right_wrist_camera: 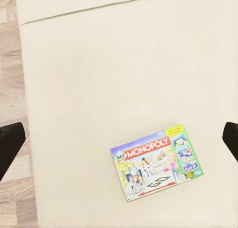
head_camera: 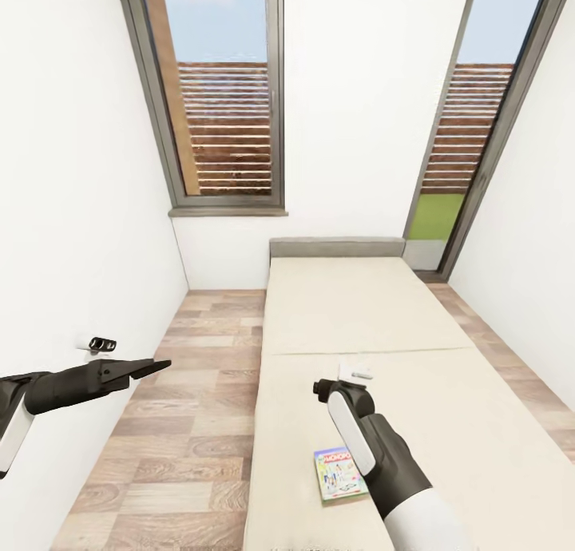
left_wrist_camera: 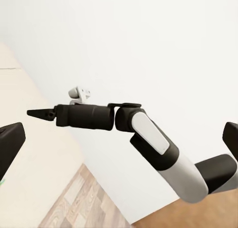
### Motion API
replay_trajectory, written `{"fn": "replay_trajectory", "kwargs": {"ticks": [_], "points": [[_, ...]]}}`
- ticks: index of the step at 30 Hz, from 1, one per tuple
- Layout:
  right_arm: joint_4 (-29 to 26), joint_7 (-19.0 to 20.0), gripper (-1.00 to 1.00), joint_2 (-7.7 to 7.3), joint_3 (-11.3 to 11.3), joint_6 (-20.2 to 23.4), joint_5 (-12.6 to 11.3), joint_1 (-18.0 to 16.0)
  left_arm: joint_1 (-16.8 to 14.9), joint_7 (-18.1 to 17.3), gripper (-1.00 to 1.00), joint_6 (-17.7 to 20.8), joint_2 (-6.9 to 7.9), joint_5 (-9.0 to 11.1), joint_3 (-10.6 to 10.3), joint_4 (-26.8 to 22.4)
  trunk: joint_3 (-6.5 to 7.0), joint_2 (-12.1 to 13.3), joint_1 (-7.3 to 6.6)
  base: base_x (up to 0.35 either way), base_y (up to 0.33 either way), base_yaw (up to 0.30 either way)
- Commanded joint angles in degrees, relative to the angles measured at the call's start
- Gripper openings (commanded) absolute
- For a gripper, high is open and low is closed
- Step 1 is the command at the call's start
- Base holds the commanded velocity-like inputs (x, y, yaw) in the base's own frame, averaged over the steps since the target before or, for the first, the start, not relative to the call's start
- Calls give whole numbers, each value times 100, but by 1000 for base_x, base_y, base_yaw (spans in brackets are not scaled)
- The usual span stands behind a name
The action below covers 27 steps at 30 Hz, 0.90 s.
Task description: Put all the toys in the child's room - the three board games (two on the bed and one on the table), the two jigsaw puzzles on the table, and the tennis ball on the table - inside the toy box on the table in the child's room.
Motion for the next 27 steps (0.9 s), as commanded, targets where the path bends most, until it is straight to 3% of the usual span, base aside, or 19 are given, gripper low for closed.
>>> {"fn": "replay_trajectory", "kwargs": {"ticks": [1, 15, 20, 24, 27], "points": [[32, -57, 100, 0, 7, 8, -51, -17, -5, -20, 100, 61, 2, -1, -2, -1, -22, -14, 3, 0, 0, 0], [464, -54, 100, 0, 3, -10, -49, -340, -5, -21, 100, 61, 10, 0, -5, -14, -155, -14, 3, 0, 0, 0], [1301, -49, 100, 0, -7, -267, -46, -769, -5, -17, 100, 61, 0, 2, -10, -24, -202, -14, 3, 0, 0, 0], [1987, -23, 100, 0, 6, -716, -45, -1091, -5, -14, 100, 61, -15, 1, -14, -26, -240, -14, 3, 0, 0, 0], [2513, 205, 100, 0, 15, -980, -40, -1356, -5, -10, 100, 61, -25, -1, -14, -27, -268, -14, 3, 0, 0, 0]]}}
